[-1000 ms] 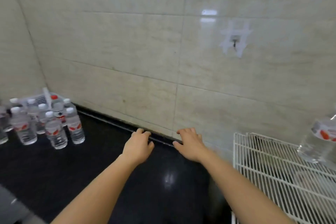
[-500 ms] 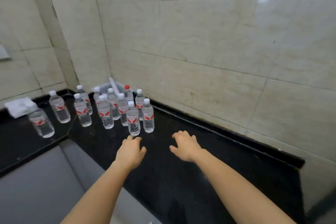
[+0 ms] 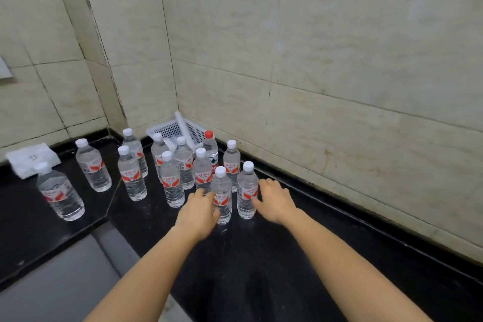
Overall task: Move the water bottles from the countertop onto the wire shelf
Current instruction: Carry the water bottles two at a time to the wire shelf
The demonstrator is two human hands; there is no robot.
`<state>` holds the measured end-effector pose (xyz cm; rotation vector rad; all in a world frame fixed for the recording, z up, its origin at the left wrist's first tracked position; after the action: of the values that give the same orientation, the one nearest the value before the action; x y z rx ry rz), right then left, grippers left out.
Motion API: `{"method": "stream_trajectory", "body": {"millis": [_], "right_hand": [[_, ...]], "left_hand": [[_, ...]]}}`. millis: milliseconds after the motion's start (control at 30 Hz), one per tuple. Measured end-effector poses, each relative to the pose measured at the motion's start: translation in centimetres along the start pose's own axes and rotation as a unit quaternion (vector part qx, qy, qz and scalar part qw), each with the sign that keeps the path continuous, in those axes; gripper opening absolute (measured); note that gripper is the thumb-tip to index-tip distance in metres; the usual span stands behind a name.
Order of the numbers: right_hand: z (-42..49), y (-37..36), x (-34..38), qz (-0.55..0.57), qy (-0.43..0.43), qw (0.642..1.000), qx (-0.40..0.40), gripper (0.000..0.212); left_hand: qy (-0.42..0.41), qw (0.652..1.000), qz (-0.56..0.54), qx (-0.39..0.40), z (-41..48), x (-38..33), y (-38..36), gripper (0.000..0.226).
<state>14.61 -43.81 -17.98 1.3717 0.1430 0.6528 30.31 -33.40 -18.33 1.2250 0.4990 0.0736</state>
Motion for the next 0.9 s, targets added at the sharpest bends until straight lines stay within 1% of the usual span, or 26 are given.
{"method": "stream_trajectory", "body": {"millis": [133, 267, 333, 433, 533, 633, 733, 800, 900], "right_hand": [[5.5, -1.2, 0.1, -0.007, -0.026, 0.999, -0.017, 0.053], [9.0, -2.7, 0.5, -0.025, -0.014, 1.0, -0.01, 0.063], [10.3, -3.3, 0.6, -0.049, 0.001, 0.999, -0.006, 0.061], [11.3, -4.0, 0.7, -0.094, 0.035, 0.995, -0.006, 0.05], [11.2, -4.2, 0.6, -0.101, 0.054, 0.993, -0.019, 0.044], [10.6, -4.0, 1.0, -0.078, 0.044, 0.996, -0.022, 0.038], [9.0, -4.2, 1.6, -0.064, 0.026, 0.997, -0.02, 0.035], [7.5, -4.4, 2.0, -0.046, -0.001, 0.998, -0.039, 0.033], [5.0, -4.5, 2.5, 0.017, -0.073, 0.994, -0.074, 0.028]], "left_hand": [[-0.01, 1.0, -0.023, -0.005, 5.2, 1.0, -1.4, 0.057], [-0.047, 0.999, -0.017, 0.0, 8.7, 1.1, -3.3, 0.064], [-0.074, 0.997, -0.003, 0.006, 10.0, 1.0, -4.0, 0.065], [-0.106, 0.994, 0.019, 0.024, 11.7, 0.9, -4.7, 0.065], [-0.119, 0.993, 0.017, 0.017, 12.6, 0.5, -4.9, 0.054], [-0.126, 0.992, 0.003, 0.009, 12.7, 0.4, -4.9, 0.042], [-0.098, 0.994, -0.046, 0.012, 12.0, 0.9, -4.7, 0.025], [-0.075, 0.993, -0.087, 0.007, 11.2, 1.4, -4.4, 0.016], [-0.074, 0.992, -0.1, -0.003, 9.5, 1.6, -3.6, 0.015]]}}
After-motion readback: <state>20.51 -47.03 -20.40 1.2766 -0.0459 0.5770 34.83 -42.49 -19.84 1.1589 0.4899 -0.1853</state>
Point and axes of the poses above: each hand's wrist, its own z-axis towards the middle knuckle, its own y-axis out of the back of the hand, x = y × z, the point moved 4 cm from there along z, towards the middle knuckle, and after that the axes turned 14 degrees about -x, right-handed, at the moved point
